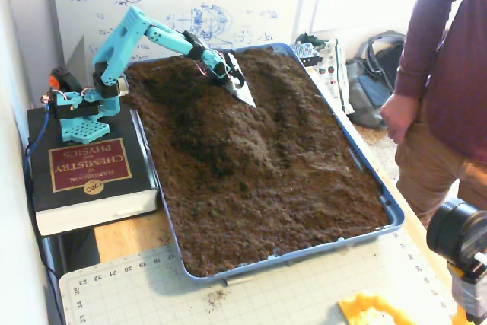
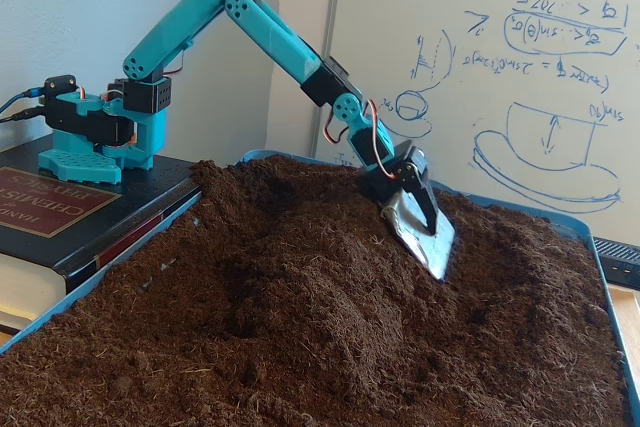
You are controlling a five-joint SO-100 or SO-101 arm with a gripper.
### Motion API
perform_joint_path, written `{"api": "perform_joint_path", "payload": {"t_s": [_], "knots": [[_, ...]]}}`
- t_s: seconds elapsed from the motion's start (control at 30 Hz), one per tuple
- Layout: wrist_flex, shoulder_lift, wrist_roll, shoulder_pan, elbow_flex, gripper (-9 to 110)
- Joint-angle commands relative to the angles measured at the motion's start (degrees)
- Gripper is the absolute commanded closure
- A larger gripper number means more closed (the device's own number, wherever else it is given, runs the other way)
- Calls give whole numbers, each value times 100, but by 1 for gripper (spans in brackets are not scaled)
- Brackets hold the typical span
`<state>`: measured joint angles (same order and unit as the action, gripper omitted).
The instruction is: Build a berm.
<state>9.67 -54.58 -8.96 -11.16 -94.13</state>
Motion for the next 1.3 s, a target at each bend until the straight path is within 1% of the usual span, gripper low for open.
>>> {"api": "perform_joint_path", "payload": {"t_s": [0.0,0.2,0.4,0.53,0.67,0.77,0.9,1.0,1.17,1.27], "knots": [[79,-650,-97,-70,-439,101],[79,-756,-97,-44,-712,101],[79,-1310,-97,-88,-1459,101],[79,-1521,-202,-97,-1433,101],[79,-1608,-220,9,-747,101],[79,-1617,-246,237,70,101],[79,-1494,-642,281,1301,101],[79,-940,-668,-9,2145,101],[79,378,-105,-606,3146,101],[79,1020,35,-879,3463,101]]}}
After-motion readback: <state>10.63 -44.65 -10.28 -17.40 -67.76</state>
